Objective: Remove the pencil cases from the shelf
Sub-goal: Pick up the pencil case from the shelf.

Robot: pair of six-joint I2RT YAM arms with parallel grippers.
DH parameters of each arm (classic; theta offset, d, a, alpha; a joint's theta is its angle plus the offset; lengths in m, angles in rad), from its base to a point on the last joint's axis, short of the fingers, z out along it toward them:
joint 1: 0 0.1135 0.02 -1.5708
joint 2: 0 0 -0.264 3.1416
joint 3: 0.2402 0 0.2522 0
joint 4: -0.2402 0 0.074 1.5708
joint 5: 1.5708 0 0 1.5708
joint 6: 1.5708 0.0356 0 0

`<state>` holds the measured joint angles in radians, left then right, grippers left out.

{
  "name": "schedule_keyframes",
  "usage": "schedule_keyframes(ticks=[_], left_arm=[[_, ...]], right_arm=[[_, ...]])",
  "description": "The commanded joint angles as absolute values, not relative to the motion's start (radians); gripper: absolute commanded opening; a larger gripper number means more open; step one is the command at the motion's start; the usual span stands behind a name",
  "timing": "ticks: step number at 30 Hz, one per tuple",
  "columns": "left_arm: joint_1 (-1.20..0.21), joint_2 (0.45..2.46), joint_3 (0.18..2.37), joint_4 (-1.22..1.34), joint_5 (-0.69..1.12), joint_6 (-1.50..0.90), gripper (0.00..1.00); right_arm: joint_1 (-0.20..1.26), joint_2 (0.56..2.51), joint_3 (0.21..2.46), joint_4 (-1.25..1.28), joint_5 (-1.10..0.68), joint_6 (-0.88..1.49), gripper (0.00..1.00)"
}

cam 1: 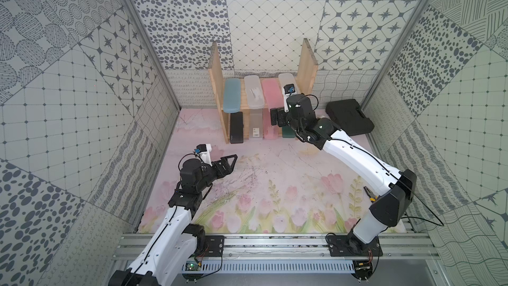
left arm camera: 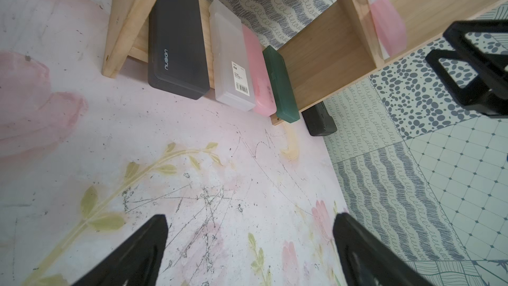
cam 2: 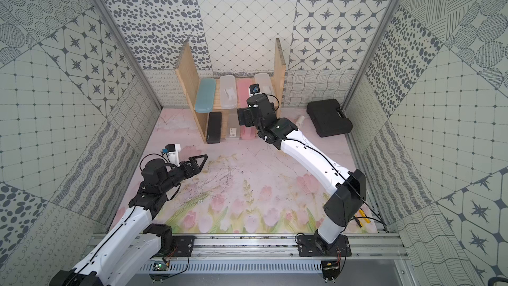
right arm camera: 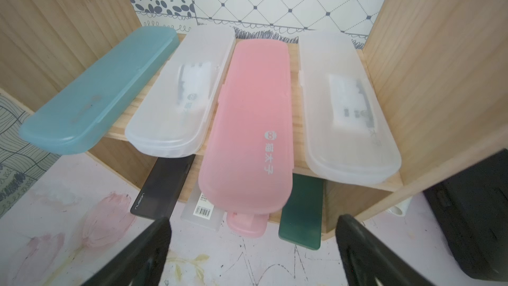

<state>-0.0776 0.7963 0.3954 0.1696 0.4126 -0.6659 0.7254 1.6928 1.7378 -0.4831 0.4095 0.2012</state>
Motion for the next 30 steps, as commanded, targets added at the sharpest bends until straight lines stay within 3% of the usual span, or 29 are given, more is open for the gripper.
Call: schedule_keyframes(ticks=[1, 30], left_arm=[[-0.082, 0.792, 0.399, 0.212, 0.433, -0.672, 0.99], [-0.083, 0.791, 0.401, 0.203, 0.420, -0.675, 0.99]], right_arm=[[0.728, 1.741, 1.811, -0.511, 0.439, 0.193, 0.98], [0.702, 1.892, 1.963, -0.560, 0.414, 0.210, 0.95]])
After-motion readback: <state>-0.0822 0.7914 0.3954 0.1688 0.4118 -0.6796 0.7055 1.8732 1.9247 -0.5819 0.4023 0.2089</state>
